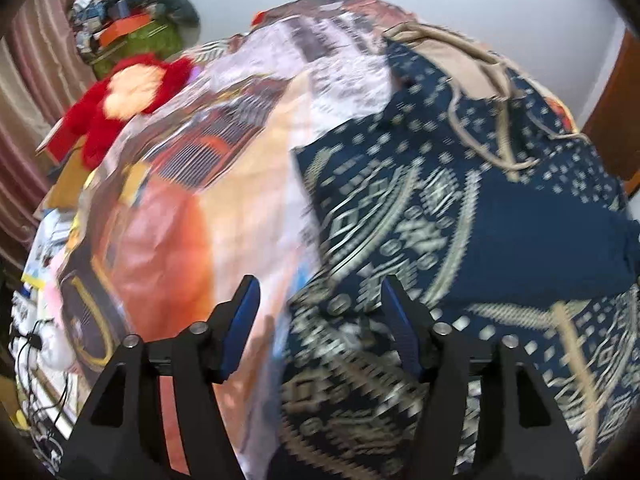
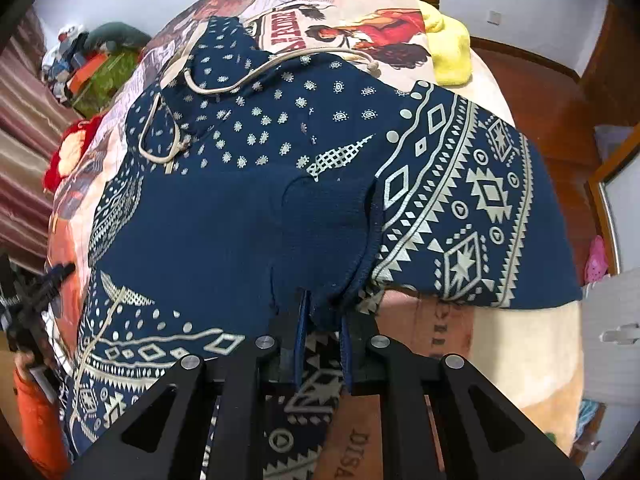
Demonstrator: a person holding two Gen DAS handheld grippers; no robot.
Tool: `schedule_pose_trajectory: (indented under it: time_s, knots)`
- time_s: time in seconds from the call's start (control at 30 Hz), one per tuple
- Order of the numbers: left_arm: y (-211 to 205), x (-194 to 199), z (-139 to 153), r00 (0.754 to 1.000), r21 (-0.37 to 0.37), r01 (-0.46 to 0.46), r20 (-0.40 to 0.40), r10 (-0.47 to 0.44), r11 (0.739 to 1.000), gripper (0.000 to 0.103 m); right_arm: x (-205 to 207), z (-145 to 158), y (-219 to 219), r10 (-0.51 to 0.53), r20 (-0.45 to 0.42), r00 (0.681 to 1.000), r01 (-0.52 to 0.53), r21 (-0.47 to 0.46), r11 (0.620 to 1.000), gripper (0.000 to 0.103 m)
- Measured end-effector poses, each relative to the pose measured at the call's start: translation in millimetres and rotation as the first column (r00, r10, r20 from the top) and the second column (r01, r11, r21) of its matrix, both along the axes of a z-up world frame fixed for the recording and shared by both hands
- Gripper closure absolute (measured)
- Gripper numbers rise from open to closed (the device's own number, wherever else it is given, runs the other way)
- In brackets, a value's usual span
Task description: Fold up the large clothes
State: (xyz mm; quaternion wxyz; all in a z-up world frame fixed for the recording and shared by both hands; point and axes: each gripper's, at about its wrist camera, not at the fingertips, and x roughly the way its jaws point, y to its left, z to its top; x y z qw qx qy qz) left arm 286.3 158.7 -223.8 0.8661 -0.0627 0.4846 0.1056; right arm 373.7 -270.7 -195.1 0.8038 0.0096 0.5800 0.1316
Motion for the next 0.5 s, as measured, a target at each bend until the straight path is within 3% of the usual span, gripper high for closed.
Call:
schedule_pose_trajectory:
  time_s: [0.1,0.27,0.37,0.5]
  knots:
    - [-9.8,19.6,-9.2,0.999,-0.033,0.025,-0.022,-0.025,0.999,0.038,-2.0,10.5,-2.2,0.002,0.008,1.000,-0.002,-0.007,1.000,0.093]
    - [-21.6,42.5,-51.7,0.986,-0.077,0.036,-0.157,-0.048,0.996,0.037,-6.0,36.7,-2.4,0.002,0.098,0.995,0.005,-0.070,0.998,0.093]
    - [-18.5,37.9,-52.9,0.990,-0.091,0.003,-0.139,-0.016,0.996,0.034,-4.6,49.2,4.5,0.024,0.153,0.988,-0.009,-0.097,0.995,0.093]
    - [-12.2,30.4,-51.4,0.989,-0.129,0.018,-0.146,-0.037,0.991,0.034,5.6,44.1,19.4,0.061,0.138,0.989,-0.054,-0.055,0.997,0.093]
